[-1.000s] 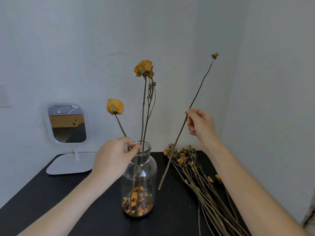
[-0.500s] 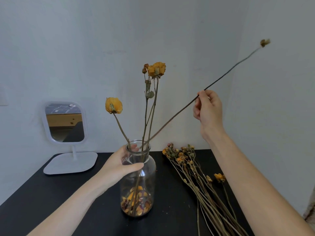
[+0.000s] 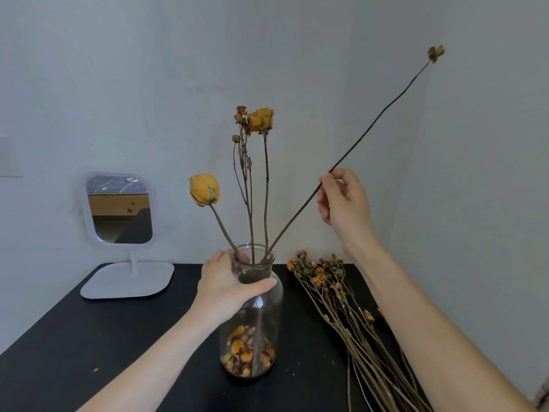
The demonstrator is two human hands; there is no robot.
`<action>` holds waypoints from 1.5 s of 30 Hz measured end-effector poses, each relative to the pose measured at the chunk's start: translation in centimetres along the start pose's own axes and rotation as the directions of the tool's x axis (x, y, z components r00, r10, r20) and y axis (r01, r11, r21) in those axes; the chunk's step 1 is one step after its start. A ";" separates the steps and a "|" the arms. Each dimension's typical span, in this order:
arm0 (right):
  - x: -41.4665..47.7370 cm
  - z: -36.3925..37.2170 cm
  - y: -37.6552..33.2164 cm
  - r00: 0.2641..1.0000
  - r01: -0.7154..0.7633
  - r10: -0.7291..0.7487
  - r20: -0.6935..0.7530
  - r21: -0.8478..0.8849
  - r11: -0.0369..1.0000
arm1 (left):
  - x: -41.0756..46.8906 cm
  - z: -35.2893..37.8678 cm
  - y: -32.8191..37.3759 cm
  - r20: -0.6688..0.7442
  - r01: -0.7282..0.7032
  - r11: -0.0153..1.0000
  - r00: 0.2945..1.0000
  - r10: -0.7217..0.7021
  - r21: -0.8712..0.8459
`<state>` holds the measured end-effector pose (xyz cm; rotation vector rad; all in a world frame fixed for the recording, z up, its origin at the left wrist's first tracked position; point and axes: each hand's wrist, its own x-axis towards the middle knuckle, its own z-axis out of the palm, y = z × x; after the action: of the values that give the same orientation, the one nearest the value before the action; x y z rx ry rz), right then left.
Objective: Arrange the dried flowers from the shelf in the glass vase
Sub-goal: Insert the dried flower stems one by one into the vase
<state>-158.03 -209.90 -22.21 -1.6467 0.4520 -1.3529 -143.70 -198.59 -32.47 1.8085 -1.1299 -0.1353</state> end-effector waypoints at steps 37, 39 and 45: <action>-0.6 2.4 2.9 0.956 -0.152 0.181 0.232 -0.137 0.979 | 0.6 -1.0 -2.2 0.301 0.079 0.958 0.954 0.008 -0.275; -0.7 2.4 2.8 0.952 -0.164 0.188 0.241 -0.116 0.980 | 0.1 -1.3 -2.2 0.265 0.076 0.949 0.964 0.008 -0.306; -1.2 0.1 3.5 0.963 -0.152 0.177 0.203 -0.131 0.980 | -6.4 -1.6 -2.7 -0.390 -0.167 0.985 0.911 0.135 -0.050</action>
<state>-157.38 -210.72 -25.74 -1.7844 0.5337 -1.0305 -144.76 -192.48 -36.03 1.5778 -0.9592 0.2546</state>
